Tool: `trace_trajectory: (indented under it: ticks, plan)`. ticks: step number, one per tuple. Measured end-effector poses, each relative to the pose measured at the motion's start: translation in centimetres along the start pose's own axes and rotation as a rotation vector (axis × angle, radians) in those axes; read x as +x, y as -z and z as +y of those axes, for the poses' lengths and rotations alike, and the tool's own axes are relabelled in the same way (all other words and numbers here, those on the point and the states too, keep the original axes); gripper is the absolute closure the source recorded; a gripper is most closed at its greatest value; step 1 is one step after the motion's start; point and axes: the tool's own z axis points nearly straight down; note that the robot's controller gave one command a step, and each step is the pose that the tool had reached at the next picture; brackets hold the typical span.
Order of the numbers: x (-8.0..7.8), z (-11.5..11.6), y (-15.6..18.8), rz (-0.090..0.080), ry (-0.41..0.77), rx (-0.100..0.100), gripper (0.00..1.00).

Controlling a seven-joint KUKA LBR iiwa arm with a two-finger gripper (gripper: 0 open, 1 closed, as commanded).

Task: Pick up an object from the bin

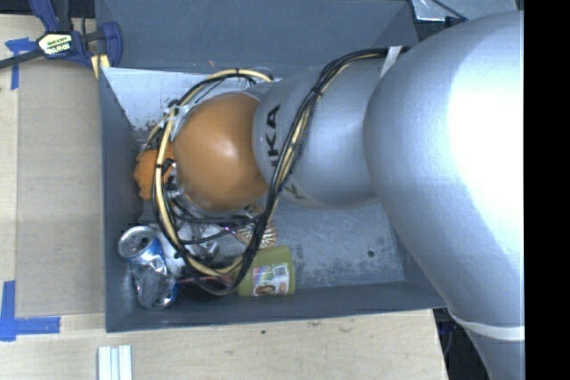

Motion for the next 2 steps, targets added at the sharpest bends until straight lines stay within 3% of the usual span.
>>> trace_trajectory:
  ticks: [1,2]
  plan:
    - [2.8,0.9,0.3,-0.019,0.389,0.017,1.00]
    - [-0.4,-5.1,4.5,-0.013,1.299,0.027,1.00]
